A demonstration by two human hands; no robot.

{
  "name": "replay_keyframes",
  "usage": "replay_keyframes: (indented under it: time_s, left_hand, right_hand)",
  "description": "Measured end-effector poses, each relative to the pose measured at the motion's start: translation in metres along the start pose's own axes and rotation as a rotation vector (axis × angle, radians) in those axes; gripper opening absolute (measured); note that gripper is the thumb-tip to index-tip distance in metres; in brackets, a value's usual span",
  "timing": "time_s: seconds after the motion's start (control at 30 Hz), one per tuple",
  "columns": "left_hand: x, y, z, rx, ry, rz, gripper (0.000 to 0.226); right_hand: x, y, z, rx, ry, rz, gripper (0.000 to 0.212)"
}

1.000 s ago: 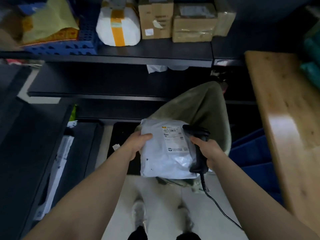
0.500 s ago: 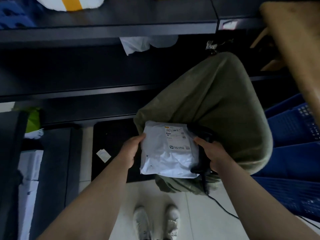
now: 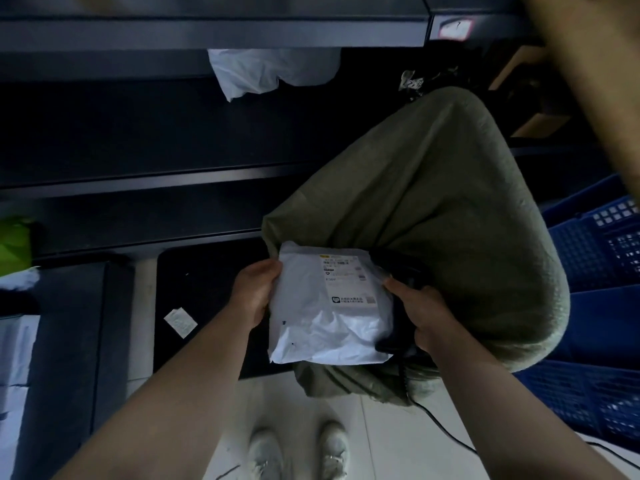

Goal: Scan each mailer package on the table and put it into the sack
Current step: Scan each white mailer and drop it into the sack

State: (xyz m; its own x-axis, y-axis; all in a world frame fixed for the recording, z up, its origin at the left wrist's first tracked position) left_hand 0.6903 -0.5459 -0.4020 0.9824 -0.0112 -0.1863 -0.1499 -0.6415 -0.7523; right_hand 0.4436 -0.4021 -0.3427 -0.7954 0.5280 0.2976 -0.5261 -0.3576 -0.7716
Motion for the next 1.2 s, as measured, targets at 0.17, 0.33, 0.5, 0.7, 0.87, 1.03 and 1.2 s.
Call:
replay_keyframes:
  time_s: [0.17,0.33,0.5,0.7,0.87,1.03,1.2]
  left_hand:
    - [0.028,-0.022,-0.023,-0.117,0.026,-0.084,0.017]
    - [0.041,-0.061,-0.027,-0.086,0.061,-0.026,0.026]
    - [0.069,-0.094,-0.026,-0.090,0.062,-0.065,0.023]
    - [0.086,-0.104,-0.012,-0.125,0.072,-0.144,0.016]
    - [0.082,-0.103,0.003,-0.152,0.201,-0.175,0.018]
    - [0.082,-0.119,-0.006,-0.210,0.400,-0.209,0.022]
    - [0.052,-0.172,-0.038,-0.306,0.656,-0.101,0.013]
  right_hand:
    - [-0.002,-0.007,0.009,0.017,0.072,-0.043,0.049]
    - [-0.010,-0.006,0.023,0.065,0.090,-0.109,0.052]
    - [-0.027,0.005,0.002,0.070,-0.083,-0.066,0.040]
    - [-0.036,-0.003,-0.029,0.046,-0.262,0.006,0.048]
    - [-0.028,-0.012,-0.028,0.142,-0.318,0.034,0.032]
    - [-0.012,-0.054,-0.012,0.209,-0.264,0.050,0.013]
    - [0.021,-0.136,0.006,0.333,-0.260,0.022,0.011]
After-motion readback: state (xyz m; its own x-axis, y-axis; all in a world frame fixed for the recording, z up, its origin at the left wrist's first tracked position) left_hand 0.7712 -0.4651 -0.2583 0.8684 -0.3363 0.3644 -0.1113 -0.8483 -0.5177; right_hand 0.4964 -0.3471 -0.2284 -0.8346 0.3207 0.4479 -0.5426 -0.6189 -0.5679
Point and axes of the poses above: each hand's wrist, its own y-axis towards the middle knuckle, its own x-axis out of the back of the hand, z = x × y, the point moved 10 cm from there along y, towards the middle knuckle, and after that the axes turned 10 degrees about -y, right-handed, at the moved point
